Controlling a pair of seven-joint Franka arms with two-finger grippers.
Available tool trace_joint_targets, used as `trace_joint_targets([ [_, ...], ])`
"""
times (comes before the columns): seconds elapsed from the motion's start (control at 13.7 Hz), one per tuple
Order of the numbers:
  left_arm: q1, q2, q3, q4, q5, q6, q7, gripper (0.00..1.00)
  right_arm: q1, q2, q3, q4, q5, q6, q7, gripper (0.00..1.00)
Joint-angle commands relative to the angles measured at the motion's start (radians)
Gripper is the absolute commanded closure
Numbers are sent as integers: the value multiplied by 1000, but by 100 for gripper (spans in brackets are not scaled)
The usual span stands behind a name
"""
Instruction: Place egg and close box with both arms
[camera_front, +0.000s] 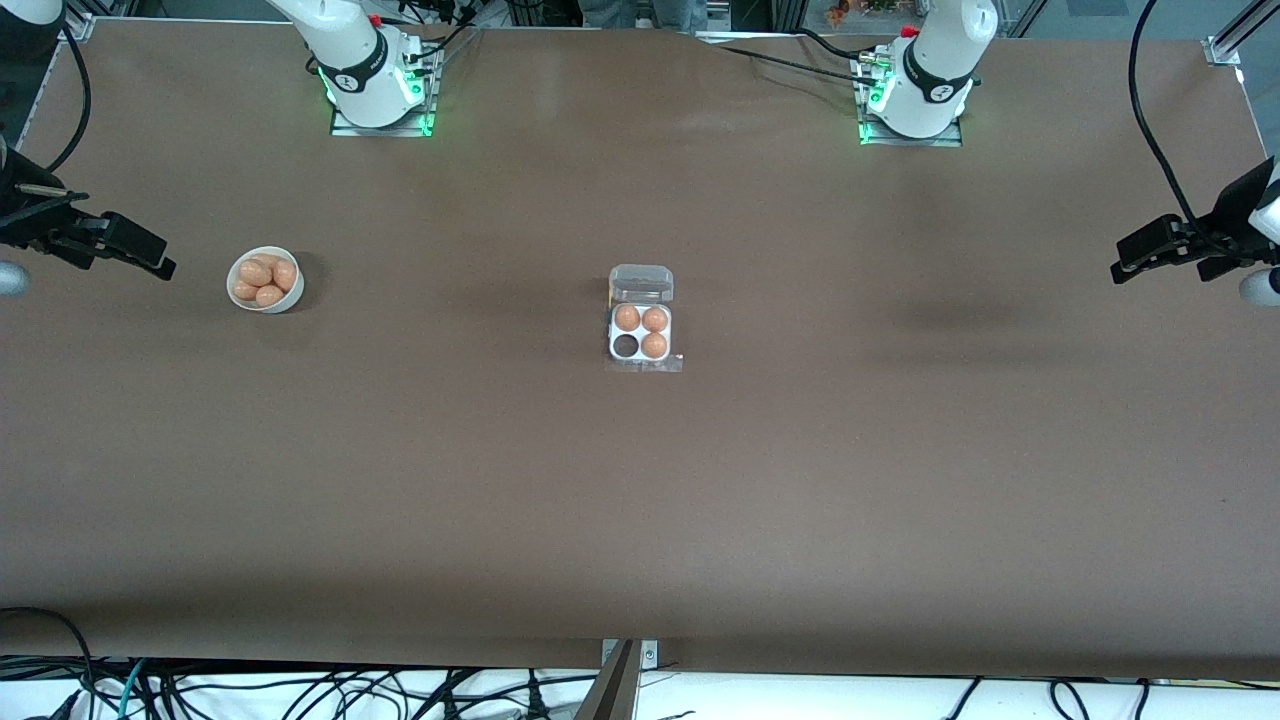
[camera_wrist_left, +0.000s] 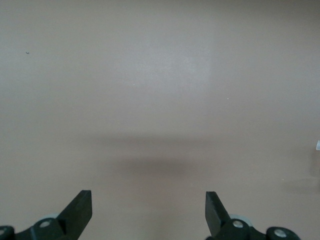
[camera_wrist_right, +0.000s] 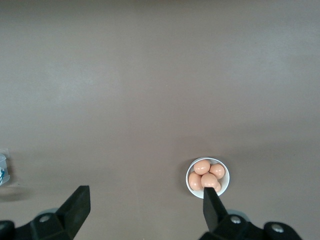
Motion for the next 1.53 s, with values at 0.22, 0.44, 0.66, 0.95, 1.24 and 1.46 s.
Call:
trace_joint_targets([
  [0.22, 2, 14, -1, 36, 20, -14, 15, 0, -9, -12, 11, -11, -12, -11, -13, 0],
  [0.44, 2, 14, -1, 42, 20, -14, 16, 0, -9, -12, 11, -11, -12, -13, -15, 0],
  [0.66, 8, 13, 0, 45, 20, -14, 16, 0, -9, -12, 11, -11, -12, -11, -15, 0],
  [0.95, 17, 13, 9, 54, 20, -14, 18, 0, -9, -12, 11, -11, -12, -13, -15, 0],
  [1.24, 16, 14, 8, 53, 20, -14, 15, 0, -9, -12, 11, -11, -12, -13, -15, 0],
  [1.46, 16, 14, 9, 54, 20, -14, 15, 0, -9, -12, 11, -11, -12, -13, -15, 0],
])
